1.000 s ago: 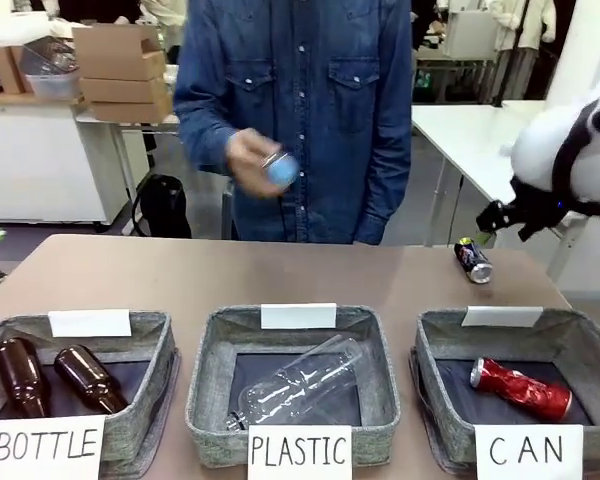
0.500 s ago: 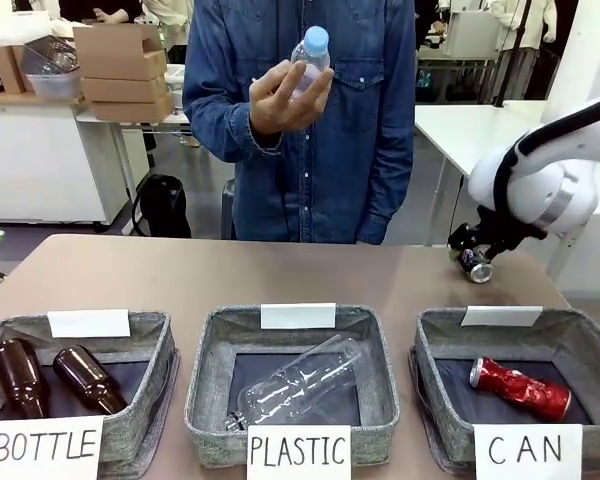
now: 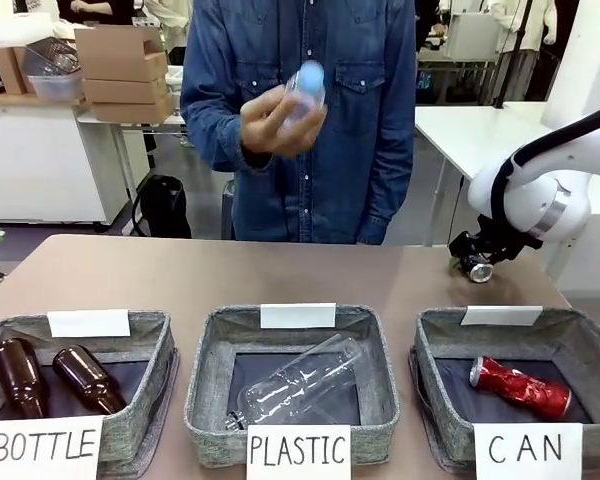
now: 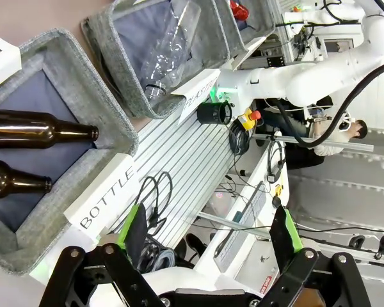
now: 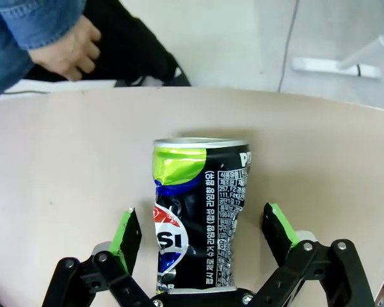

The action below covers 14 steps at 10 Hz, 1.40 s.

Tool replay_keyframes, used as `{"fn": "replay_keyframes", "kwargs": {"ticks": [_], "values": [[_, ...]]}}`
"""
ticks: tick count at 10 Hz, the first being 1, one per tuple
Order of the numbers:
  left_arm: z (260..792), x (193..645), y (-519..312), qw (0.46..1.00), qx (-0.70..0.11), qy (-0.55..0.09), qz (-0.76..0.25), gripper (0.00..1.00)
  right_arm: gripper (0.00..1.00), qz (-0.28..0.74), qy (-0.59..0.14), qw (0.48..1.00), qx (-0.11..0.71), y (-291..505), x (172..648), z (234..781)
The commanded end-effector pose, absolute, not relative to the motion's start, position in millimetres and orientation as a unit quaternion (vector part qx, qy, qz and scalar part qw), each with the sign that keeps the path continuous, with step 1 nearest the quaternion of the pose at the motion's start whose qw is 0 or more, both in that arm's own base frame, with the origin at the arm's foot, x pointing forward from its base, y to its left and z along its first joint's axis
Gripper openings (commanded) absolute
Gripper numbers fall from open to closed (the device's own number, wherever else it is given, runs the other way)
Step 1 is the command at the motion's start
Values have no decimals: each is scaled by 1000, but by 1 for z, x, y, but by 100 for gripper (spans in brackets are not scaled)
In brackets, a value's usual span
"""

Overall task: Sort the can waste into the basket.
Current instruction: Pick up the can waste from the table and place it in the right Fabric basket.

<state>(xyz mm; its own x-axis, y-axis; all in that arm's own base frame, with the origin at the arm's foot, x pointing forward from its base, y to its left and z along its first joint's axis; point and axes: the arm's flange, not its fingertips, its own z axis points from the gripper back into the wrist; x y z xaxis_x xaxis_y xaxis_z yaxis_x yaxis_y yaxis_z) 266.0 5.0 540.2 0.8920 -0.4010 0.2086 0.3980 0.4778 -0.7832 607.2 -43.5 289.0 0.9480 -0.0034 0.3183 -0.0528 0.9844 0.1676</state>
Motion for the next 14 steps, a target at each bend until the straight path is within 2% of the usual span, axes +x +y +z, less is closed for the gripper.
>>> {"fn": "replay_keyframes", "kwargs": {"ticks": [1,2,3,4,5,6,12,14], "values": [[539,264,5,861,-453,4,-232,100,100,4,-165,983,81,-44,608,288],[539,264,5,861,-453,4,-232,100,42,0,-164,983,86,-43,607,289],[539,264,5,861,-453,4,-232,100,41,4,-164,982,90,-42,607,289],[539,264,5,861,-453,4,-232,100,0,5,-167,982,90,-42,606,290],[539,264,5,861,-453,4,-232,100,35,8,-166,982,91,-42,606,290],[539,264,5,861,-453,4,-232,100,0,10,-165,982,90,-42,606,289],[539,264,5,861,-453,4,-232,100,0,13,-174,981,89,-41,602,297],[539,264,5,861,-453,4,-232,100,0,44,-199,970,134,-44,581,337]]}}
